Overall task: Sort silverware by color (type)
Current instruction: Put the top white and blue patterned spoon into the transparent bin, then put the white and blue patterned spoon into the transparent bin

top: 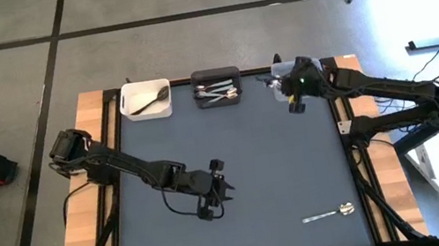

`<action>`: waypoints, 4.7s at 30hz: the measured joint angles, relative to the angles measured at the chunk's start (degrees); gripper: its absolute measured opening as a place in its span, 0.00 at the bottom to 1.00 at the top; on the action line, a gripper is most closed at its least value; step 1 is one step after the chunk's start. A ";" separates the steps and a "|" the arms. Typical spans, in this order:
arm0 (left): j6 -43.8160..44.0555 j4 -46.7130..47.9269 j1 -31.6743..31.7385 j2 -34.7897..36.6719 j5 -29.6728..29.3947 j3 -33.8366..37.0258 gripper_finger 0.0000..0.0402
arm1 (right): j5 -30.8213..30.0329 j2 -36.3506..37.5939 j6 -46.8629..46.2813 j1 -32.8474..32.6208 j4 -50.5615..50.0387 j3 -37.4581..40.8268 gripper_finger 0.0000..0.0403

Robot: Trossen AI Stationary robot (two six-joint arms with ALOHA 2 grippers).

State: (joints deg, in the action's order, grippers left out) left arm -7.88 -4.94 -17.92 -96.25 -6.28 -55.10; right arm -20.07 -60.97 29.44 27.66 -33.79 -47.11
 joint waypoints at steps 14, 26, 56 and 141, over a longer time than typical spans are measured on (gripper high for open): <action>4.32 -8.63 5.97 0.92 -0.17 8.95 0.32 | 13.69 -2.48 8.35 25.56 14.72 5.31 0.01; 5.07 -8.90 6.45 1.01 -0.21 9.41 0.32 | 14.52 -9.83 10.13 30.28 11.99 5.31 0.01; 9.19 -9.32 6.28 1.01 -0.23 9.41 0.32 | 10.45 -6.45 -10.37 3.39 -10.75 -10.40 0.38; 8.60 -6.38 -2.73 12.55 -12.77 12.76 0.32 | -11.75 1.29 -23.24 -36.83 -4.06 0.28 0.01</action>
State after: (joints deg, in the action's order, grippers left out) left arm 0.72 -11.32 -20.65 -83.69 -19.04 -42.34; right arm -31.82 -59.68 6.20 -9.17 -37.84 -46.83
